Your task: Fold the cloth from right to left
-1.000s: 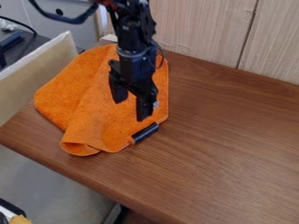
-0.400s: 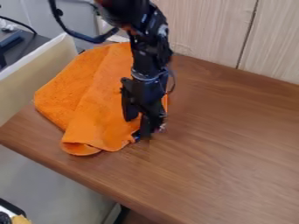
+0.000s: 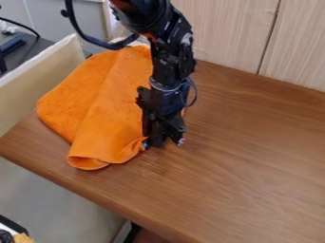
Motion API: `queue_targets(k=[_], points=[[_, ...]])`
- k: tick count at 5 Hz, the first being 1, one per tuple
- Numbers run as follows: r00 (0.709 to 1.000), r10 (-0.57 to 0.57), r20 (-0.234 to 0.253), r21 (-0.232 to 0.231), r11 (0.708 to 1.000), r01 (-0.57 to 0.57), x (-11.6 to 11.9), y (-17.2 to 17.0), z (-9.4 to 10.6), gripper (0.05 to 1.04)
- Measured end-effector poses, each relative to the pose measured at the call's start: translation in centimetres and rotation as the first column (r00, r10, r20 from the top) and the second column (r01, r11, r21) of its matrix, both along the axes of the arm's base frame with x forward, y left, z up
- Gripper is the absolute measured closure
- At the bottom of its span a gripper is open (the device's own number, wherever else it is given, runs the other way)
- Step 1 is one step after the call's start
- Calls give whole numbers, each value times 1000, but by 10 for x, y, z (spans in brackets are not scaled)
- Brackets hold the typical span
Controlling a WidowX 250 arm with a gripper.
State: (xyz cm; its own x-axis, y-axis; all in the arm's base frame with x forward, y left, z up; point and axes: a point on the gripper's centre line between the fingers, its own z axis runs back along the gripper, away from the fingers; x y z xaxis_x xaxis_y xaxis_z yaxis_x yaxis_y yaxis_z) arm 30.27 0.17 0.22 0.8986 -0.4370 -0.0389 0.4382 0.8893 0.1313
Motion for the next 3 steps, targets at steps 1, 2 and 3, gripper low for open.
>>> queue_targets(k=[1,2,3], points=[[1000,2,3,-3,1000,-2,0,2,2,993],[1000,11,10,-20,1000,-11,0,10,14,1007],[997,16,80,-45,999,-13,17,15,46,1009]])
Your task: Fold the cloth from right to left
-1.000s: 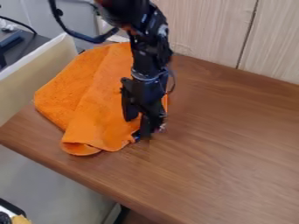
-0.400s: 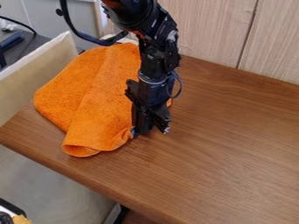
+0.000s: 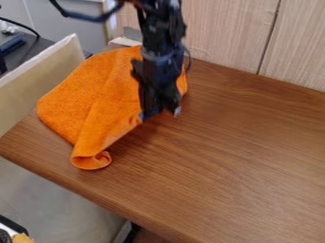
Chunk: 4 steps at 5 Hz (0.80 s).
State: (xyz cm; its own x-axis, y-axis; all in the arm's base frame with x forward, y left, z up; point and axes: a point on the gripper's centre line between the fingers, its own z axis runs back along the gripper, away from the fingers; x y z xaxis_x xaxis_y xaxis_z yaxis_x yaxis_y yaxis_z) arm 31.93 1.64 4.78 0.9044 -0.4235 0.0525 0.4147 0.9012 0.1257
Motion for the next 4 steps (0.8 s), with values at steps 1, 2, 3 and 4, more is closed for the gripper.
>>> queue_targets(k=[1,2,3,4], points=[[996,76,57,-32,997,-74,22,21,27,1009],[983,156,94,-57,987,-151,40,50,50,1009],[962,269,56,-83,961,-264,52,92,36,1009],[936,351,-21,-77,933,-351,52,124,3,1009]])
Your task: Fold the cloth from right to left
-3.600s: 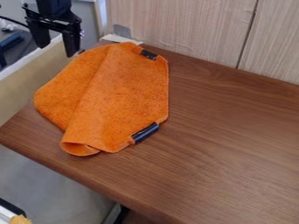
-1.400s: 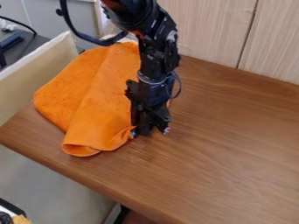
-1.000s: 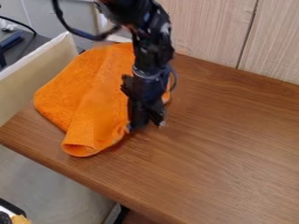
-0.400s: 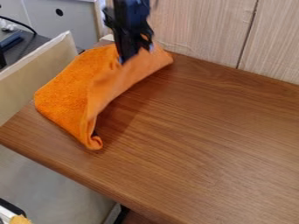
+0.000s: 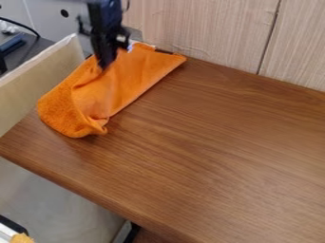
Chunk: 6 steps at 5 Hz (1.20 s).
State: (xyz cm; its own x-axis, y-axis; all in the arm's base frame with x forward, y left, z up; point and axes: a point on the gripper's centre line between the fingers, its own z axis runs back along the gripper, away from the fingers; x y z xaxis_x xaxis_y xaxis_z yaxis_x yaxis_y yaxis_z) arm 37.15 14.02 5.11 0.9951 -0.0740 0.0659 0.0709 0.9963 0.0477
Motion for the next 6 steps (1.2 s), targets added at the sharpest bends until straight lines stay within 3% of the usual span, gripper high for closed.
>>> queue_targets(k=[2,3,5,6], points=[[992,47,-115,3,999,-47,-22,11,-41,991],[988,51,-147,-14,998,-53,-27,14,-46,827],[986,57,-156,-19,998,-60,-28,15,-46,252],[989,44,-142,-11,999,-46,-26,14,-39,68]])
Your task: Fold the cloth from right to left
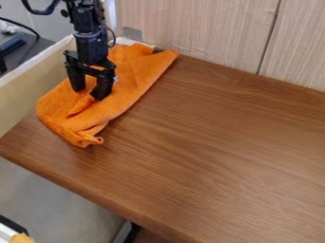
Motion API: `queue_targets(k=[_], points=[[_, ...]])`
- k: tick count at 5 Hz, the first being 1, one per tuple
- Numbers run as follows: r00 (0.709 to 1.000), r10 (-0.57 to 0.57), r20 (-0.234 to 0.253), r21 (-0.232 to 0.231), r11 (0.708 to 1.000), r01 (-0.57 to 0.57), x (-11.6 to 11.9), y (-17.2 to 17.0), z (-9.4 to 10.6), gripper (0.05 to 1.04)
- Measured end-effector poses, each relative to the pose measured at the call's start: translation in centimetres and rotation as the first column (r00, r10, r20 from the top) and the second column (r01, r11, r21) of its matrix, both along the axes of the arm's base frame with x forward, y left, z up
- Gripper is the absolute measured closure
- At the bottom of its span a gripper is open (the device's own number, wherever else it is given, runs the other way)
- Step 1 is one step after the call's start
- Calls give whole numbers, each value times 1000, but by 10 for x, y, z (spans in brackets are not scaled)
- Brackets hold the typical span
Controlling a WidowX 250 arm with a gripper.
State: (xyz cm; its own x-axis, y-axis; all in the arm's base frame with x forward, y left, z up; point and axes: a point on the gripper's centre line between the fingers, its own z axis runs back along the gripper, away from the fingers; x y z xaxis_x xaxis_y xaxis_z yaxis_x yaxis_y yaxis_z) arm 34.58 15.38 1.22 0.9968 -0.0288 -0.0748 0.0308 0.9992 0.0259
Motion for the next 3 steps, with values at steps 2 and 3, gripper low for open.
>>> queue_targets(k=[2,3], points=[[994,-68,84,-13,998,69,16,-25,40,78],[985,-122,118,-27,992,126,18,-29,71,79]])
